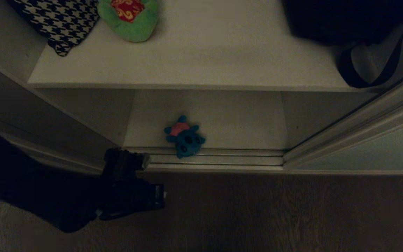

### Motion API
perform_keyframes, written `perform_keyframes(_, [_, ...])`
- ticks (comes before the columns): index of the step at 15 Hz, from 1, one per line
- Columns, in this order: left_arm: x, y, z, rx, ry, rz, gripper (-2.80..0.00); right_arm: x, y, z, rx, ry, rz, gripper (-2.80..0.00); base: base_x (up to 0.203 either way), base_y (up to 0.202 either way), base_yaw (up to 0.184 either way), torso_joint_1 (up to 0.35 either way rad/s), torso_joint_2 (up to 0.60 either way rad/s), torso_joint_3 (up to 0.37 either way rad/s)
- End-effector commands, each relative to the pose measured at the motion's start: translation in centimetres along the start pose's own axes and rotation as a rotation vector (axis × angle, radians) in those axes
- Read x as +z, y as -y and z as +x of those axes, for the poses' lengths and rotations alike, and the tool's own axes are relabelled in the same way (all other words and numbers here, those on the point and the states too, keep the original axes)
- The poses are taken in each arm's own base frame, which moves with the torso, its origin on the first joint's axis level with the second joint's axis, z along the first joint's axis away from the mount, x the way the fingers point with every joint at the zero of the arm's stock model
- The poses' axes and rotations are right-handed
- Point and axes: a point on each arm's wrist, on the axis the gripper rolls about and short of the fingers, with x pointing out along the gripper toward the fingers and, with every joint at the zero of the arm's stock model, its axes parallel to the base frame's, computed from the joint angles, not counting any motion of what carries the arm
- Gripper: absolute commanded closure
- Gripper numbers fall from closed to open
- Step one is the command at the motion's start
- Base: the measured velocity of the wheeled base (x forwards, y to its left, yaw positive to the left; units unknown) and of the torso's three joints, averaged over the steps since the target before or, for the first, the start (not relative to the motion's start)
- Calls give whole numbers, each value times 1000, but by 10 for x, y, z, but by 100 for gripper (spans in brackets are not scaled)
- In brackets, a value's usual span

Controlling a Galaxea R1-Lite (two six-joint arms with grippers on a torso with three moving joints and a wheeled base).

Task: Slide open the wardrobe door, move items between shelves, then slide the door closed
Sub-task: Place the blue doll on the higher shelf

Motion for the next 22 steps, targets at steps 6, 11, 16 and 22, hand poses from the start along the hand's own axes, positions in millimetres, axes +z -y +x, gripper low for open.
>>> perform_keyframes(6, [28,6,32,24,97,-134,-280,0,0,0,1,3,-1,0,0,0,0,0,0,0])
perform_keyframes(11, [46,4,70,115,172,-154,-280,0,0,0,1,3,-1,0,0,0,0,0,0,0])
perform_keyframes(16, [68,7,102,156,265,-161,-280,0,0,0,1,3,-1,0,0,0,0,0,0,0])
perform_keyframes(22, [83,16,132,114,332,-161,-280,0,0,0,1,4,-1,0,0,0,0,0,0,0])
